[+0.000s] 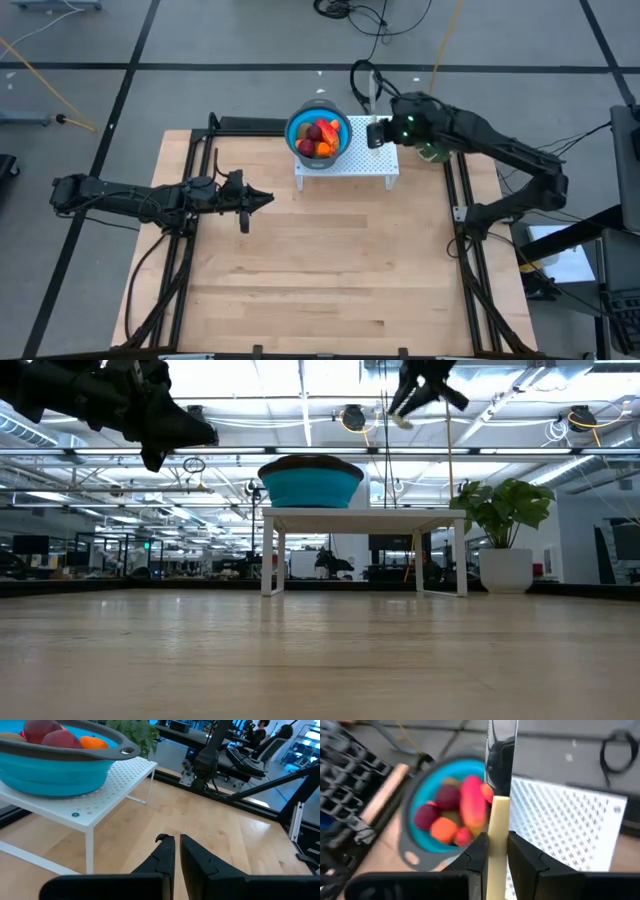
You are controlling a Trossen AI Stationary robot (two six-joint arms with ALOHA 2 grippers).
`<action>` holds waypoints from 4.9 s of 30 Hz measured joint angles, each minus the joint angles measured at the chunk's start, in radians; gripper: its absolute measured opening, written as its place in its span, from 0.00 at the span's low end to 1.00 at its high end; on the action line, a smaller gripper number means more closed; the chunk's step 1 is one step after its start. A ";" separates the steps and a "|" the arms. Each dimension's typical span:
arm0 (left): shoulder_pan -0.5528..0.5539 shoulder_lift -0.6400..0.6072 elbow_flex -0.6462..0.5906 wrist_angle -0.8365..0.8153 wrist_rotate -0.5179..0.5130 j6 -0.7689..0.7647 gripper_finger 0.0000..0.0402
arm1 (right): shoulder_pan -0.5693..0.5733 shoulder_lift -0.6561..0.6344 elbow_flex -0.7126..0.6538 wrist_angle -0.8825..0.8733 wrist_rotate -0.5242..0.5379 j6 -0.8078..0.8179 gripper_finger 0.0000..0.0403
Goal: Pick & Place Fruit
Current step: Put the yellow knife on the shelf
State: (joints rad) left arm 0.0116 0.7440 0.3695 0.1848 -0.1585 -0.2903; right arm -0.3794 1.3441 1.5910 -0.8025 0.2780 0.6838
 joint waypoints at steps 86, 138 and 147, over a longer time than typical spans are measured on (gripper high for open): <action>0.000 0.000 0.000 -0.001 0.000 0.046 0.06 | -0.178 0.309 -0.071 -0.190 -0.200 0.220 0.21; 0.000 0.000 0.000 0.000 0.000 0.060 0.06 | -0.087 0.239 -0.097 -0.249 -0.195 0.266 0.21; 0.000 0.000 0.000 0.000 0.000 0.059 0.06 | -0.050 0.233 -0.142 -0.245 -0.196 0.301 0.21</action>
State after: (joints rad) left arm 0.0120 0.7441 0.3691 0.1848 -0.1589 -0.2310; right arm -0.4290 1.5772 1.4493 -1.0477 0.0817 0.9846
